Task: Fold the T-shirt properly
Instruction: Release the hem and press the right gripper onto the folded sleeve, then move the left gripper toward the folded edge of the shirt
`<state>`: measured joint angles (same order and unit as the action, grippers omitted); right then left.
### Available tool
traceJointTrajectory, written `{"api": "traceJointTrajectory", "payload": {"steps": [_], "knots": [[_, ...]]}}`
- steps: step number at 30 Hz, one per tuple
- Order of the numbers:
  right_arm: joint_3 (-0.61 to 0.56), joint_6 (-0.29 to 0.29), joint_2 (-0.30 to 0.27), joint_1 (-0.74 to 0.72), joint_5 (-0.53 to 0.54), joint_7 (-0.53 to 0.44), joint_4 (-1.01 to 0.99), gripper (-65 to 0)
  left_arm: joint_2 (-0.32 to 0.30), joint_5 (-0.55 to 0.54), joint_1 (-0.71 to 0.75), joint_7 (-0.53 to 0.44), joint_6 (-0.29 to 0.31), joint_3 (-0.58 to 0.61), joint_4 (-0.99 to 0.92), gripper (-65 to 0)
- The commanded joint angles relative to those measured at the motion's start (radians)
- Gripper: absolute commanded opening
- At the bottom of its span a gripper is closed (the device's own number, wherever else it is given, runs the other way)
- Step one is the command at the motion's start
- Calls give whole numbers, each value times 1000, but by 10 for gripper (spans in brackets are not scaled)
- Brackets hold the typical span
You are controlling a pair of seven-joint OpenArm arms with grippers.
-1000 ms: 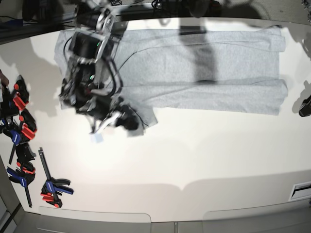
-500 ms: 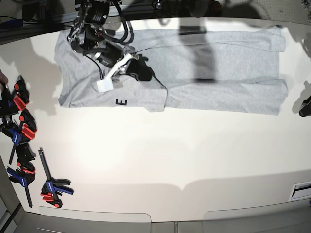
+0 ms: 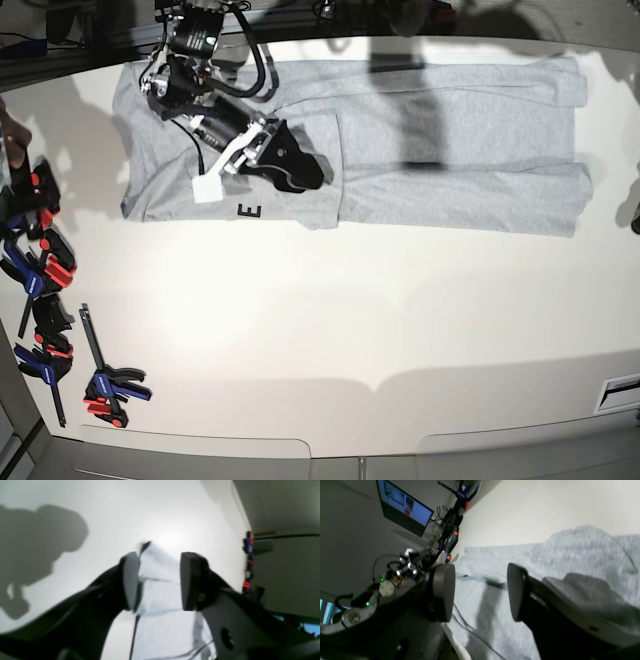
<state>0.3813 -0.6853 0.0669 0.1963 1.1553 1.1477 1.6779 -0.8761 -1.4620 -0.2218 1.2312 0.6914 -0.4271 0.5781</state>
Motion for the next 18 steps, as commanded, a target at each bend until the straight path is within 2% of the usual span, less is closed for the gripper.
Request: {"api": "traceJointTrajectory", "payload": {"steps": [1, 5, 8, 18], "knots": [[-2, -13, 0, -14, 31, -13, 20, -334, -22, -22, 10, 3, 7, -6, 13, -367], [-2, -13, 0, -18, 31, -13, 20, -334, -12, -22, 106, 6, 7, -6, 13, -355], [-2, -13, 0, -19, 31, -14, 20, -334, 18, -22, 152, 6, 7, -6, 14, -355], [-2, -13, 2, -19, 31, -14, 20, -334, 217, -22, 166, -18, 7, -6, 14, -356]]}}
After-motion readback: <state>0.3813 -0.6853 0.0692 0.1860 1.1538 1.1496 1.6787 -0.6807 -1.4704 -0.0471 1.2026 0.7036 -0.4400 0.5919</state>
